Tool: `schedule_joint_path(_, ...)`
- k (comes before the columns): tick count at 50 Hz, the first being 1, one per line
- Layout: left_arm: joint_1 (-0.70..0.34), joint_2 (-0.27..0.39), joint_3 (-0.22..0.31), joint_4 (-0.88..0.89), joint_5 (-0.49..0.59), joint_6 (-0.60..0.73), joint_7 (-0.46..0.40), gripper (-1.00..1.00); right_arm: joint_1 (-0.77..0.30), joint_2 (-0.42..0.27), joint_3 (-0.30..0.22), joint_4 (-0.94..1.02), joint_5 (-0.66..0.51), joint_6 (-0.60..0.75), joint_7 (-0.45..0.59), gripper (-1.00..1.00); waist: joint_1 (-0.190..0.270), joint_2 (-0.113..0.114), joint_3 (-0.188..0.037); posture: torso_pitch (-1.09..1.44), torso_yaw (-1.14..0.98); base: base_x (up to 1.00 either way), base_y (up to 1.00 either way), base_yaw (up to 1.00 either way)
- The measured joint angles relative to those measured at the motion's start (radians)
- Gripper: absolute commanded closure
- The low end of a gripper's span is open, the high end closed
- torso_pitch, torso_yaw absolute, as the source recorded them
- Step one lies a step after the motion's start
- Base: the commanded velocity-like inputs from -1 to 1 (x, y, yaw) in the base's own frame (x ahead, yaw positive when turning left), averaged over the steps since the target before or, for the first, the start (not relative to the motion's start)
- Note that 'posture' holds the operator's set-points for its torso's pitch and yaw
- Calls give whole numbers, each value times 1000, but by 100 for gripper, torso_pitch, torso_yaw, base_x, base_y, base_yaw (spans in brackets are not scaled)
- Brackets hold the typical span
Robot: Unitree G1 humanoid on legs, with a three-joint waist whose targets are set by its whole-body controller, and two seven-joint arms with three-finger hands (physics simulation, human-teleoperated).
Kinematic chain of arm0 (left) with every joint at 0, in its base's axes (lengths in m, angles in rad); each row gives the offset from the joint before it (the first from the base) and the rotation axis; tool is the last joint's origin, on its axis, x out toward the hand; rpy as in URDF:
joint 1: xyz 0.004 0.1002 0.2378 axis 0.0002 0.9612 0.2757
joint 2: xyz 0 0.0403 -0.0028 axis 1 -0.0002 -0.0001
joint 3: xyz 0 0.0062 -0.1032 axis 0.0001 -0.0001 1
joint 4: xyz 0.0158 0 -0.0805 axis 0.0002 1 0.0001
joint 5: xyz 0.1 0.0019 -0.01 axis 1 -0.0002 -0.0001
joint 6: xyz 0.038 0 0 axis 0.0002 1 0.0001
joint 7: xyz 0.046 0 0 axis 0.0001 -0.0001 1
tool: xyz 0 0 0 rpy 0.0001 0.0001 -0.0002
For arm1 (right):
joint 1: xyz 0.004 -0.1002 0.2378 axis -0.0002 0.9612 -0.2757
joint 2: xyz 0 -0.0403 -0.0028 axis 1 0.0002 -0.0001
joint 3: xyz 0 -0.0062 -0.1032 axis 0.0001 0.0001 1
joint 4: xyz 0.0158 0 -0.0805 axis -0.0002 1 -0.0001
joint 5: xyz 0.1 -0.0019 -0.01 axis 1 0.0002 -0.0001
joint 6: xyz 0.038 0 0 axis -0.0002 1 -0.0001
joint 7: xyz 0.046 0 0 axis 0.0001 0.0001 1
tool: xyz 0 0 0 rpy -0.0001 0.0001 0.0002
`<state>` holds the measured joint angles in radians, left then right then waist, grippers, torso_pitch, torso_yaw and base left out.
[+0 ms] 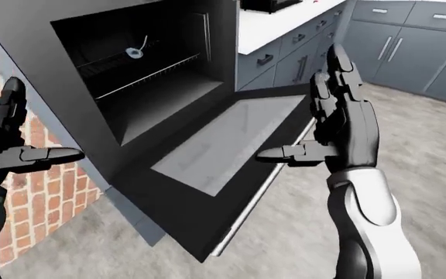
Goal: Close the oven door.
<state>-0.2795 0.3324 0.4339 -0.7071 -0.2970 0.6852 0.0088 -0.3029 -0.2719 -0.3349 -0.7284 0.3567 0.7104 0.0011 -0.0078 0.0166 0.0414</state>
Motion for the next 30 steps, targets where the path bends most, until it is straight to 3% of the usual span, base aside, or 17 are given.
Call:
schedule_joint_path(3, -6, 7, 5, -8, -3, 2, 1, -100, -16, -10, -6, -16, 12, 17, -3, -100, -1, 64, -8, 0, 0, 0, 17, 0)
schedule_joint_path(4, -7, 13, 14, -5, -6, 8, 2, -100, -23, -7, -5, -24, 22, 30, -5, -100, 7, 52, -4, 0, 0, 0, 17, 0)
schedule_joint_path(7, -7, 22, 34, -2, -12, 33, 13, -100, -43, -29, -9, -30, 57, 70, -11, -100, 16, 47, -4, 0, 0, 0, 17, 0)
schedule_joint_path(11, -20, 30, 32, -17, -20, 33, 20, -100, -58, -53, -37, -28, 75, 70, -25, -100, 9, -2, -7, 0, 0, 0, 17, 0)
schedule_joint_path(16, -23, 36, 32, -14, -26, 34, 21, -100, -61, -59, -29, -33, 84, 59, -31, -100, 8, -67, -1, 0, 0, 0, 17, 0)
schedule_joint_path(17, -24, 32, 29, -15, -27, 34, 22, -100, -61, -63, -32, -31, 86, 60, -32, -100, 2, -67, -3, 0, 0, 0, 17, 0)
schedule_joint_path(19, -17, 25, 14, -12, -31, 37, 19, -100, -52, -63, -41, -23, 86, 67, -37, -100, -5, -54, 6, 0, 0, 0, 16, 0)
schedule_joint_path(22, -19, 28, 7, -5, -36, 46, 15, -100, -56, -69, -47, -14, 87, 83, -47, -100, -2, -52, -5, 0, 0, 0, 17, 0)
schedule_joint_path(26, -25, 33, 20, -22, -34, 35, 18, -100, -67, -77, -50, -36, 96, 77, -51, -100, 1, -3, 3, 0, 0, 0, 17, 0)
schedule_joint_path(29, -24, 35, 21, -24, -33, 25, 18, -100, -69, -79, -48, -38, 101, 74, -52, -100, -1, 58, -5, 0, 0, 0, 17, 0)
schedule_joint_path(30, -21, 36, 25, -16, -32, 25, 18, -100, -66, -70, -41, -40, 103, 74, -51, -100, 7, 49, -3, 0, 0, 0, 18, 0)
